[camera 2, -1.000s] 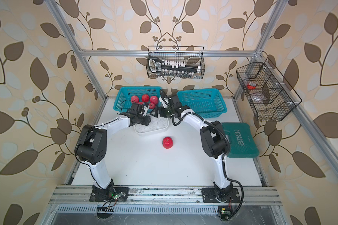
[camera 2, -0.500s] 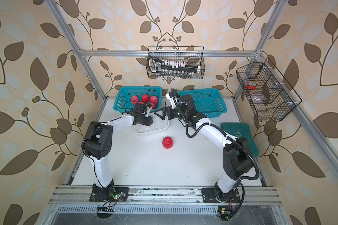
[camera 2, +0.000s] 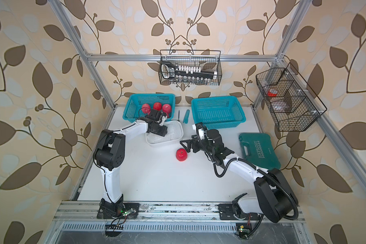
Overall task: Remove foam nets from apples
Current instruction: Place the foam net into the storage box, then pick up the apple from the center of the board.
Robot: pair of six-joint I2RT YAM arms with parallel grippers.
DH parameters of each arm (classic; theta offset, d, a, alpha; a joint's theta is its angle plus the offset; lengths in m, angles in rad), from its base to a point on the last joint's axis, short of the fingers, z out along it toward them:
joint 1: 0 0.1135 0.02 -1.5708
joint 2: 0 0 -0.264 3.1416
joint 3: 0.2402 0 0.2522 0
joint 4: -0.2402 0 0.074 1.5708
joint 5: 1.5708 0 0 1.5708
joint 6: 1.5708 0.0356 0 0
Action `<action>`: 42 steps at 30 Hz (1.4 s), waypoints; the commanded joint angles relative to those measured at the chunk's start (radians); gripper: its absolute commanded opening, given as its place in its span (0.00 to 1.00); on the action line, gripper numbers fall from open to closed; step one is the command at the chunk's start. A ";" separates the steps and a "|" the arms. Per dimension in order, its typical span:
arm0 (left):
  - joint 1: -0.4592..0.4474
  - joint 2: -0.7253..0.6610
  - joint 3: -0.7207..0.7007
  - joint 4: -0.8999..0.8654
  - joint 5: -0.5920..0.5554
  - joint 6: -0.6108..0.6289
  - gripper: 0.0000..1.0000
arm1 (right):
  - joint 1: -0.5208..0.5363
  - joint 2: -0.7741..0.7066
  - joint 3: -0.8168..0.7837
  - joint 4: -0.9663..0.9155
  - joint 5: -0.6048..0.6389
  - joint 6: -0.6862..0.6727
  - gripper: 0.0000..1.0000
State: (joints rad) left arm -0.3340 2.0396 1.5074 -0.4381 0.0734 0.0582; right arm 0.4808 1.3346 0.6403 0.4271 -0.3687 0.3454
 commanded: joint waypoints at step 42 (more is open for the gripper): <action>-0.233 -0.376 -0.122 -0.044 -0.041 -0.021 0.87 | 0.031 -0.204 -0.306 0.373 0.247 -0.086 1.00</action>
State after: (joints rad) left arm -0.5255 1.7290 1.4220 -0.5182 -0.0242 0.0456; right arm 0.5041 1.1847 0.3660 0.7876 -0.1345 0.2943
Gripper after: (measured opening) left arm 0.875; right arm 0.996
